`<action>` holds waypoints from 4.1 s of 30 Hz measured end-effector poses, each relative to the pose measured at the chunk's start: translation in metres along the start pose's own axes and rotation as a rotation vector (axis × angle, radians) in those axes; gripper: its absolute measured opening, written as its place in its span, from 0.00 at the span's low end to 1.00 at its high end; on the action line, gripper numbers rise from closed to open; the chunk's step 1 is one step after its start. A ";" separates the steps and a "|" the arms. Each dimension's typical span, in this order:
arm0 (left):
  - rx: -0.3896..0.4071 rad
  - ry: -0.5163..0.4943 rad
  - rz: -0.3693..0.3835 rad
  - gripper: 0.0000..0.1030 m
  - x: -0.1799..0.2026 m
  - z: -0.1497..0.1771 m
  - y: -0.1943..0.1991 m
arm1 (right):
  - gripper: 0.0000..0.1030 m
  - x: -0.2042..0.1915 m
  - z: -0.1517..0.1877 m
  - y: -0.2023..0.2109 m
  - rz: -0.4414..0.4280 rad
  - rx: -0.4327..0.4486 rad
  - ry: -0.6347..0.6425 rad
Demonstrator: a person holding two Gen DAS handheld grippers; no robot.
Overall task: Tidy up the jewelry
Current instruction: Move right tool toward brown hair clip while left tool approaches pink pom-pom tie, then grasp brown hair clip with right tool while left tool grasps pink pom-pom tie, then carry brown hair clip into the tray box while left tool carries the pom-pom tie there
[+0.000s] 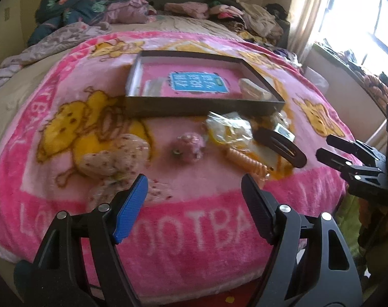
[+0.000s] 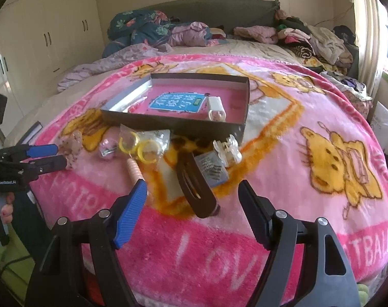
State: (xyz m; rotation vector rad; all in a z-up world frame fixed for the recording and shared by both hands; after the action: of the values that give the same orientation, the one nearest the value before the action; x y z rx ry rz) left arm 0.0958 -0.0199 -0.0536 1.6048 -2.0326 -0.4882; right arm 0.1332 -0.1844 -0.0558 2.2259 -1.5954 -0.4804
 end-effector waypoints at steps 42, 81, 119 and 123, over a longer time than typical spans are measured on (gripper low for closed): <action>-0.111 -0.034 -0.014 0.26 -0.008 -0.007 -0.083 | 0.30 -0.001 0.033 -0.049 -0.112 -0.102 -0.010; 0.069 0.052 0.008 0.06 -0.034 -0.101 -0.064 | 0.29 0.000 -0.064 -0.045 -0.134 0.047 -0.049; -0.030 0.051 0.024 0.06 -0.035 -0.099 -0.157 | 0.29 0.018 -0.095 -0.164 -0.094 0.002 -0.064; -0.031 0.060 0.014 0.06 -0.041 -0.099 -0.160 | 0.29 0.011 -0.096 -0.180 -0.110 -0.013 -0.055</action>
State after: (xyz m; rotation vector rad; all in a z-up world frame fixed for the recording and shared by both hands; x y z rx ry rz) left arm 0.2878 -0.0157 -0.0703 1.5672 -1.9817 -0.4589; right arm 0.3306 -0.1328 -0.0579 2.3182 -1.4967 -0.5850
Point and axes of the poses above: each gripper's, at about its wrist camera, not at the fingertips, and y roughly against the way its jaws point, x to its right, z to its underside, the point moved 5 cm from there along -y, roughly the way its jaws point, and after that the axes turned 15 degrees about x, right-handed, at the moved point
